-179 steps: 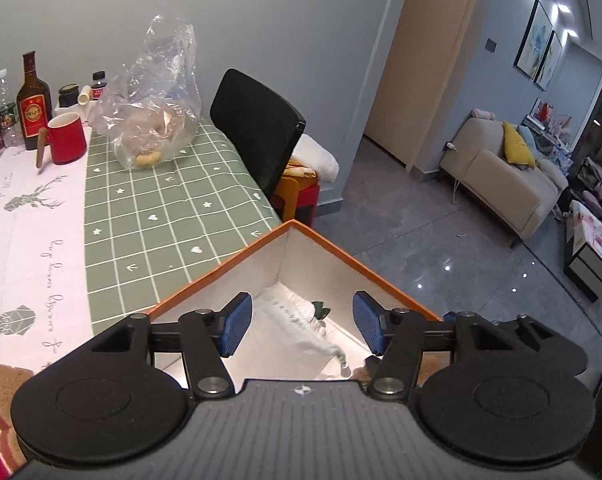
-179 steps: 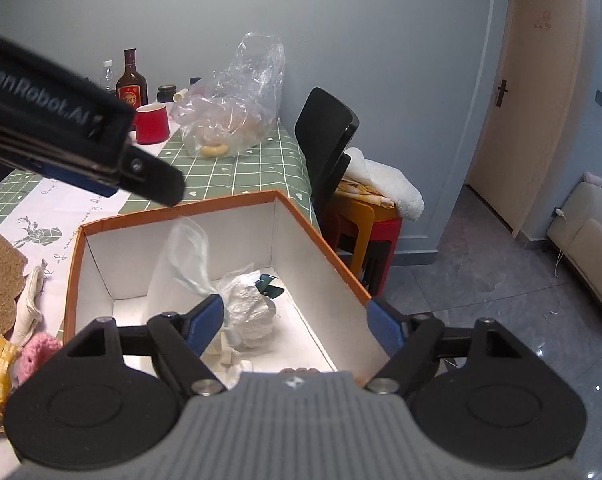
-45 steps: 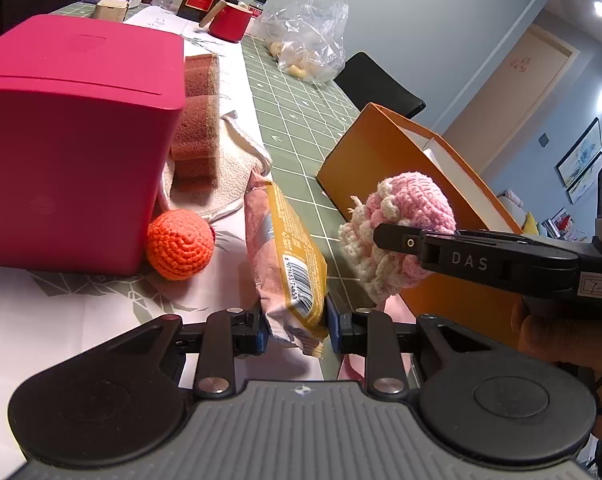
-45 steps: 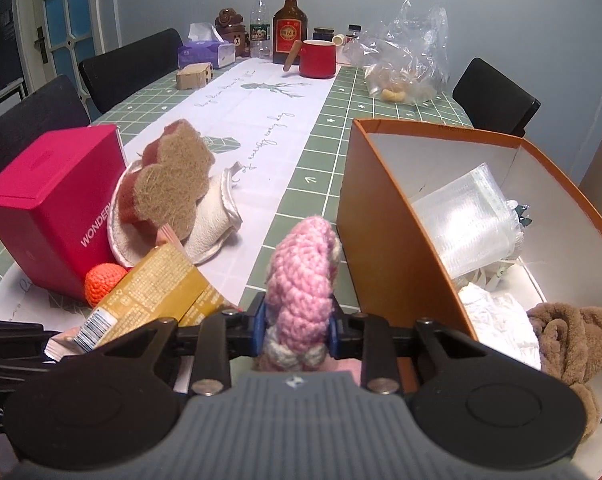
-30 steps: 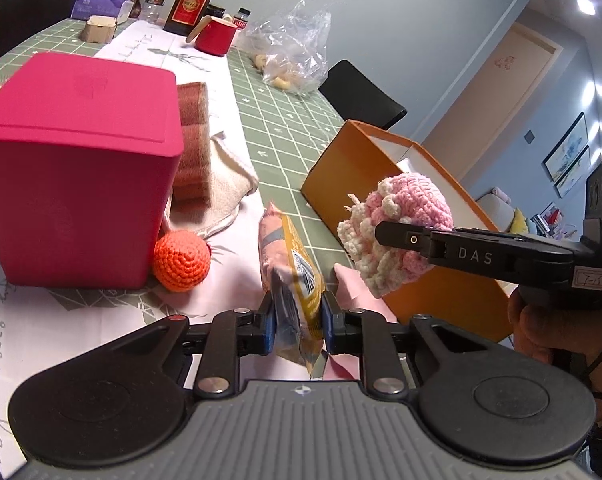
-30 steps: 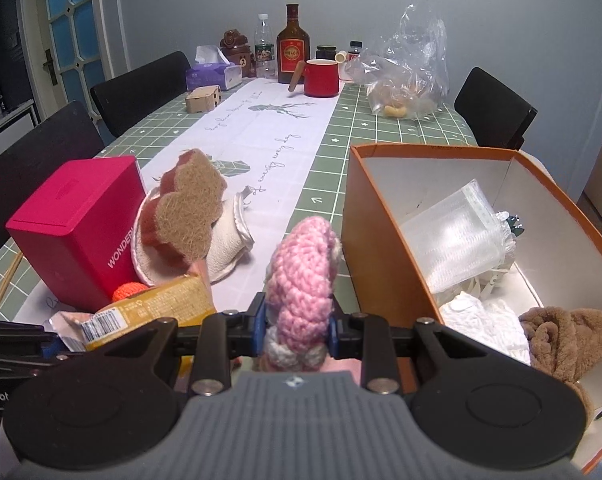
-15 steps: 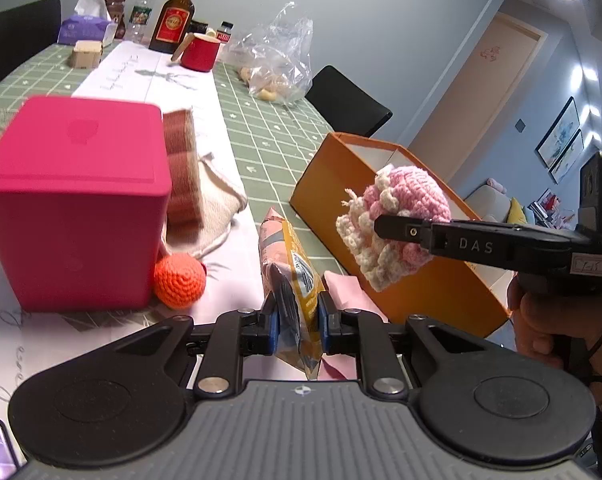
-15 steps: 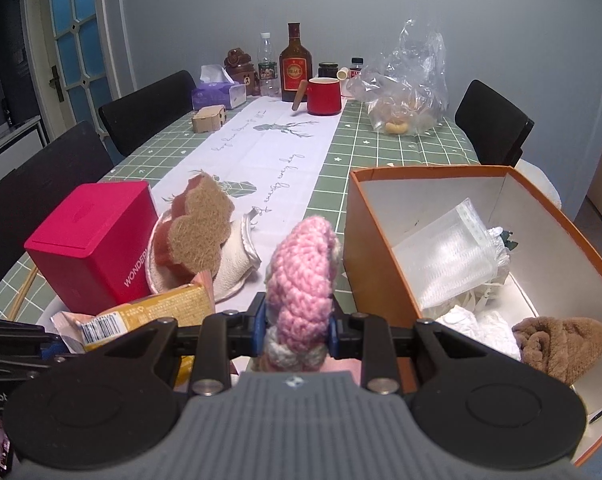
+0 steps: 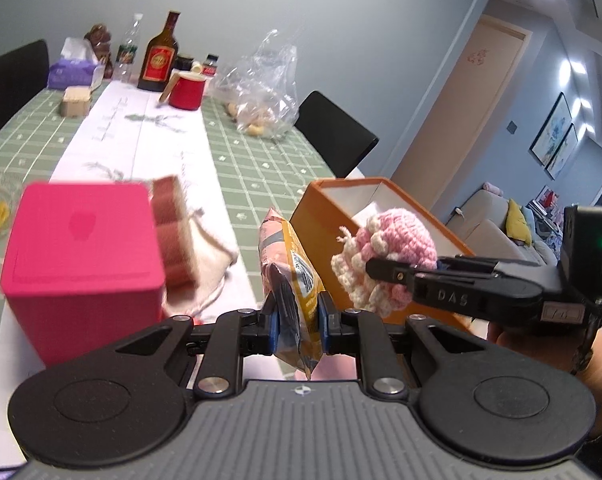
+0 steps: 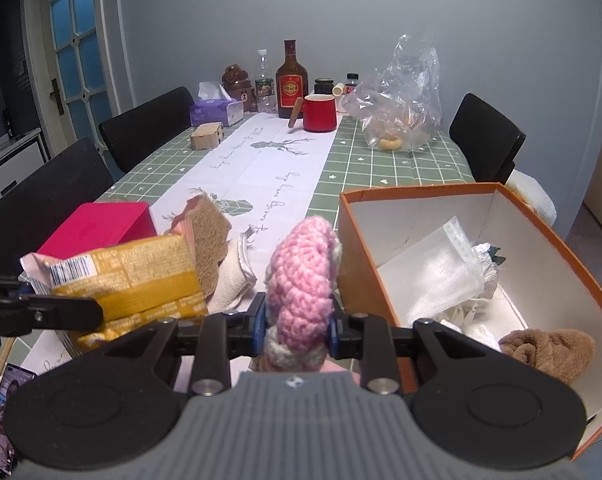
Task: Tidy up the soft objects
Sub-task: 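Carry the snack bag with the left tool while the right tool carries the crocheted item over the box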
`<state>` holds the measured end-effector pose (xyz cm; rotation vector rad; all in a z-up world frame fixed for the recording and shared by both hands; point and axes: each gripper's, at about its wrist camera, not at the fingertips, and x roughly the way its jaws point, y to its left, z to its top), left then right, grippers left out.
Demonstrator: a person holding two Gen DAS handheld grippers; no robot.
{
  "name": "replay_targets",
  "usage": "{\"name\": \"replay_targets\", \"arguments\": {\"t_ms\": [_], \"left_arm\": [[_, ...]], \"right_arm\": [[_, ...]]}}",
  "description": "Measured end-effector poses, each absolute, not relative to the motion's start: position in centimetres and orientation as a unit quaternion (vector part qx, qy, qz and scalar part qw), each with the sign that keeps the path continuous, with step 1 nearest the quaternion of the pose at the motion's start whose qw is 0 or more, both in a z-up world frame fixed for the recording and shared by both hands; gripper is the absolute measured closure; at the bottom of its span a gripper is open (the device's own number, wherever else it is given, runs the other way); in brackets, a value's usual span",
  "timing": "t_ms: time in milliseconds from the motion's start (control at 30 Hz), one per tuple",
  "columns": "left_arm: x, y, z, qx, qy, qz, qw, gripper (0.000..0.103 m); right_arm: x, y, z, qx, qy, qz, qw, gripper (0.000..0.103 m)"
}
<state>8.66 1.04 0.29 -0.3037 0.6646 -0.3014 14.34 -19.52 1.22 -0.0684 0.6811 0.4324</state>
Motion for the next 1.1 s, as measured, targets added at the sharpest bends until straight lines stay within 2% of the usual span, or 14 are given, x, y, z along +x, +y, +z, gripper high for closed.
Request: {"name": "replay_targets", "arguments": {"t_ms": [533,833,1100], "left_arm": [[12.1,-5.0,5.1,-0.133,0.286,-0.210,0.925,0.082],[14.9,-8.2,5.5,-0.127,0.288,-0.234,0.920,0.082],[17.4,-11.0,3.9,-0.138,0.313,-0.251,0.906,0.082]], "right_arm": [[15.1,-24.9,4.1,0.017,0.299,0.169,0.939,0.075],[16.5,-30.3,5.6,0.062,0.283,0.125,0.949,0.075],[18.8,-35.1,3.6,0.100,0.318,0.082,0.939,0.075]]}}
